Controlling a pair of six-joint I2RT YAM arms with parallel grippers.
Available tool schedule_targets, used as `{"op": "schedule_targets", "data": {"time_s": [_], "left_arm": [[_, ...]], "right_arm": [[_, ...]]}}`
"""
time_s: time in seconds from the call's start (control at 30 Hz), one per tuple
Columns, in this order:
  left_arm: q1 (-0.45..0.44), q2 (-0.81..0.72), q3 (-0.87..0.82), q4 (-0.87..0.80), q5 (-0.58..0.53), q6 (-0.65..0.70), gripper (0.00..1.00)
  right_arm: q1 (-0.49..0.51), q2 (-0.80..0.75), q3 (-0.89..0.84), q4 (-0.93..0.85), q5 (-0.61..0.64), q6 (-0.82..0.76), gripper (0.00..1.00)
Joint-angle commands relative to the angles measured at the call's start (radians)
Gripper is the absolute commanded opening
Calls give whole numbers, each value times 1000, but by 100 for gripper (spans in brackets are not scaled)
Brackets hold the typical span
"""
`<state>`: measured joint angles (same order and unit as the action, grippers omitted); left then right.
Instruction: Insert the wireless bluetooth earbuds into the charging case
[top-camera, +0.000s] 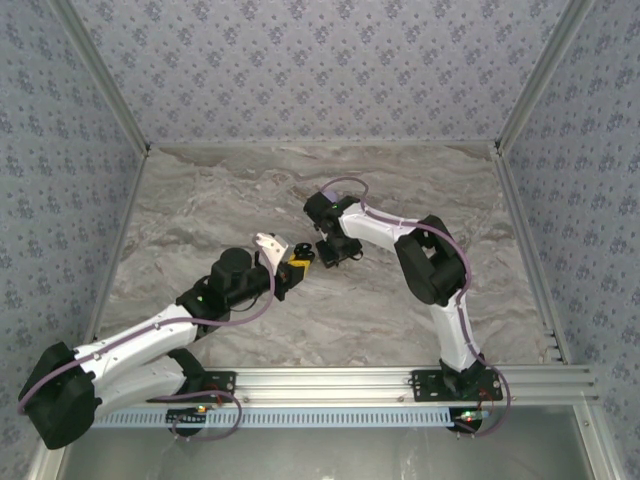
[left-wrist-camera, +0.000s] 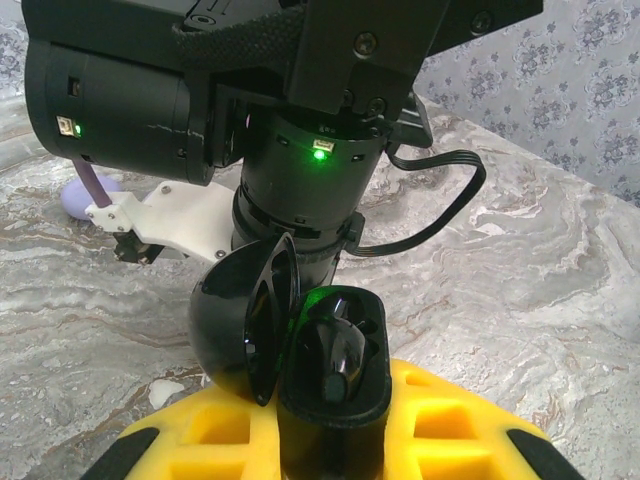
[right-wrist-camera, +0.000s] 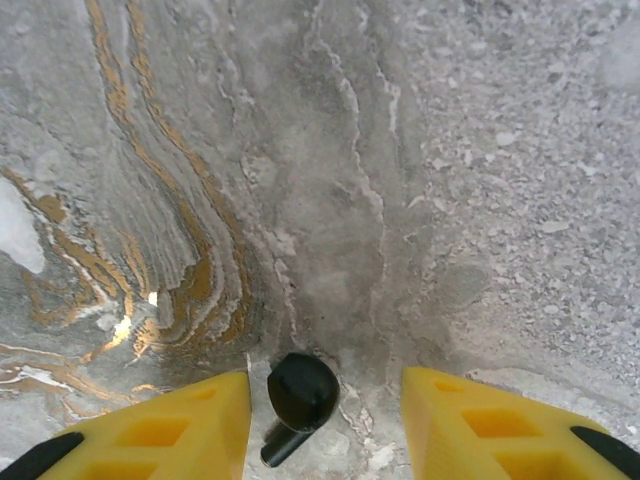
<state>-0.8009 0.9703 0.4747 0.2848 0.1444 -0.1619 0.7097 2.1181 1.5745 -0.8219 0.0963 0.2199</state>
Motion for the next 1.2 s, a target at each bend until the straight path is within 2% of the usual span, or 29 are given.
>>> {"op": "schedule_targets", "data": {"time_s": [0.0,0.37,0.53,0.8,1.17], "left_arm": [[-7,-10,45,4,-1,-2,8],[-7,-12,45,4,-1,-4,8],[-7,-12,46,4,-2,-4,8],[-7,-15,47,4,-3,-4,8],[-7,-23,46,0,-1,-1,8]], "right_arm": [[4,-26,-32,-69,63,10,45],[-9,-56,-51,-88,118,24,45],[-11,-83,-54,-73,80,19,45],[-18,-121,-48,4,-96,7,45],[-18,-10,58,-51,-50,-6,43]]}}
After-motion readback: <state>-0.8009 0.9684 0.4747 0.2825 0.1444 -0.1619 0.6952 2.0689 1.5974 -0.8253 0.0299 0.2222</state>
